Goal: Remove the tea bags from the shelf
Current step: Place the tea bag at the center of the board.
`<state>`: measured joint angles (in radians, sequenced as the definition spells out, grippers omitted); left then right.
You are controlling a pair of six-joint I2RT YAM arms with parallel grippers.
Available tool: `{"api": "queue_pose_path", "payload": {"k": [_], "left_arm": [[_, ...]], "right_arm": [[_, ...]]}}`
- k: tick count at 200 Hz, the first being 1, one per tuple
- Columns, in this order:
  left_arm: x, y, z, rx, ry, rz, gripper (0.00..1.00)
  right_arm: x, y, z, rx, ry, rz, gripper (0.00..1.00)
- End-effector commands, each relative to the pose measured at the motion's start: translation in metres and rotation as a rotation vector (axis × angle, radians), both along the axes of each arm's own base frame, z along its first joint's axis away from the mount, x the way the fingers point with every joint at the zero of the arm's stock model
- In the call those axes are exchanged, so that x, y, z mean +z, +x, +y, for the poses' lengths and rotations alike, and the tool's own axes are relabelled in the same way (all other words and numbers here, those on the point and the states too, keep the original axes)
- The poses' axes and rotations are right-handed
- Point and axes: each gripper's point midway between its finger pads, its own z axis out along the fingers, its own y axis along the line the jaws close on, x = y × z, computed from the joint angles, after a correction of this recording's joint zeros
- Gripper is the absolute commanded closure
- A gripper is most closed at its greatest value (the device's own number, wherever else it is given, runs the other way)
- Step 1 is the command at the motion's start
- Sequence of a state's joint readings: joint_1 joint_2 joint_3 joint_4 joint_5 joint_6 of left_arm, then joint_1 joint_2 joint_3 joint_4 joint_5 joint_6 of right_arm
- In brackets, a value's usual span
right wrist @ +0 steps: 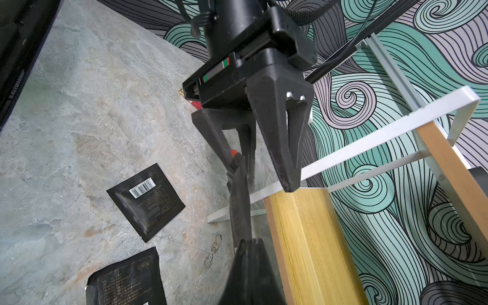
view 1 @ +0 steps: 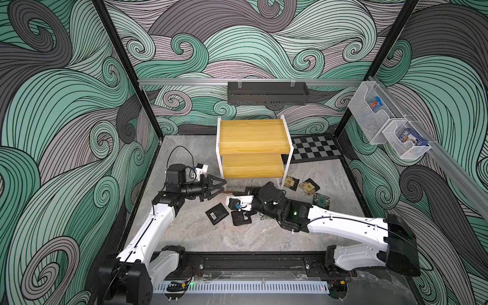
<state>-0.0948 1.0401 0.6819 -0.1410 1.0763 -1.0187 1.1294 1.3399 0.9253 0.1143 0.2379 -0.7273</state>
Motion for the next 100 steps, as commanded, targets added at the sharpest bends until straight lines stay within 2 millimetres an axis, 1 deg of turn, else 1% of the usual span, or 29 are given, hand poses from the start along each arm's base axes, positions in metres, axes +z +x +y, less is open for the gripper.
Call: {"api": "queue_pose_path", "payload": {"k": [1, 11, 17, 36, 52, 64, 100], "left_arm": [[0.004, -0.002, -0.003, -0.028, -0.01, -0.019, 0.62], [0.004, -0.001, -0.003, -0.027, -0.01, -0.018, 0.66], [0.003, -0.001, -0.003, -0.028, -0.01, -0.017, 0.66], [0.002, -0.001, -0.002, -0.032, 0.008, -0.014, 0.52], [0.003, -0.001, -0.001, -0.033, 0.02, -0.022, 0.47], [0.003, -0.001, -0.001, -0.03, 0.022, -0.024, 0.44], [-0.001, -0.002, 0.0, -0.027, 0.025, -0.014, 0.42]], "right_arm": [[0.022, 0.001, 0.008, 0.004, 0.046, -0.044, 1.0], [0.022, 0.0, 0.009, 0.006, 0.045, -0.046, 1.0], [0.02, 0.001, 0.009, 0.006, 0.038, -0.048, 1.0], [0.014, 0.009, 0.006, -0.034, 0.003, -0.085, 1.0], [0.01, 0.013, 0.002, -0.054, -0.019, -0.112, 1.0], [0.01, 0.016, 0.0, -0.068, -0.025, -0.128, 1.0], [0.011, 0.027, -0.009, -0.121, -0.034, -0.148, 1.0]]}}
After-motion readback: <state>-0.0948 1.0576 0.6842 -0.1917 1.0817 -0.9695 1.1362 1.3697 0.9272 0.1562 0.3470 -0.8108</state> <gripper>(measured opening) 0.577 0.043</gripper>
